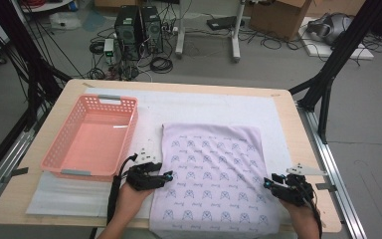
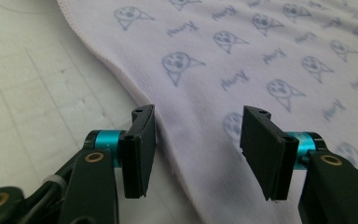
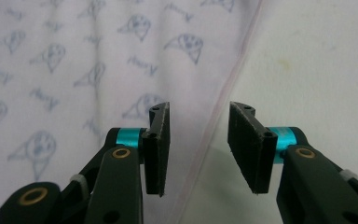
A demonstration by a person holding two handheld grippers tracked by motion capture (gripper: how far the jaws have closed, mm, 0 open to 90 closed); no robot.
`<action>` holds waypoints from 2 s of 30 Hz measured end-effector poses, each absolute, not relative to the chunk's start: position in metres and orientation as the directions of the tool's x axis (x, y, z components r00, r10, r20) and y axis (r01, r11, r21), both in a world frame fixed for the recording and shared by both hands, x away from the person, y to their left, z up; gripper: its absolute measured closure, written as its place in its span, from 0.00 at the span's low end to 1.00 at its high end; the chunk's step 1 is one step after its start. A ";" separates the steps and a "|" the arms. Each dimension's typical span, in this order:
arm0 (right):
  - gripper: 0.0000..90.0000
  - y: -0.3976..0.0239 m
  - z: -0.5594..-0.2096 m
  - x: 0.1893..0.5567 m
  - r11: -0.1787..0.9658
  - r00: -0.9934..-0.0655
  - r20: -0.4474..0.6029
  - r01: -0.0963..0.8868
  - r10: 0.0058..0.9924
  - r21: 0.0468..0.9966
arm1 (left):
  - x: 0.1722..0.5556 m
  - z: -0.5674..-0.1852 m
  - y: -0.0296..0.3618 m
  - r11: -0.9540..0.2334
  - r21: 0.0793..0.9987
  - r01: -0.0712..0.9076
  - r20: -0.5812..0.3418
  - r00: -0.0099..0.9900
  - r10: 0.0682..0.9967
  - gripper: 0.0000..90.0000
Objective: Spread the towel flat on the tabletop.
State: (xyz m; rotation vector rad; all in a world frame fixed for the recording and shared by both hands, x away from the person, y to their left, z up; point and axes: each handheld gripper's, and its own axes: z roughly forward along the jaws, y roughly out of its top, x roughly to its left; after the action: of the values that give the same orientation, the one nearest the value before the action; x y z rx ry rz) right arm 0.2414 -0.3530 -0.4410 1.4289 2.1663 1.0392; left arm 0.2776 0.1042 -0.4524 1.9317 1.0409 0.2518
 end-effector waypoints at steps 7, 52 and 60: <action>0.66 -0.354 -0.443 0.228 0.246 -0.440 0.093 0.651 0.893 0.718 | 0.256 -0.452 0.102 -0.286 0.791 0.541 -0.158 0.632 0.759 0.54; 0.69 -0.367 -0.435 0.193 0.231 -0.471 0.131 0.633 0.873 0.739 | 0.240 -0.443 0.138 -0.200 0.842 0.502 -0.231 0.669 0.706 0.56; 0.67 -0.367 -0.433 0.240 0.159 -0.405 0.144 0.626 0.903 0.764 | 0.303 -0.438 0.120 -0.142 0.856 0.497 -0.257 0.648 0.717 0.52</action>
State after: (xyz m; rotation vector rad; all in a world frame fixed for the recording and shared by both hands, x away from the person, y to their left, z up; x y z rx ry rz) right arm 0.2403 -0.3671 -0.4334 1.4614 2.0965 1.1112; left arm 0.3025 0.1196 -0.4376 1.7984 0.9757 0.2572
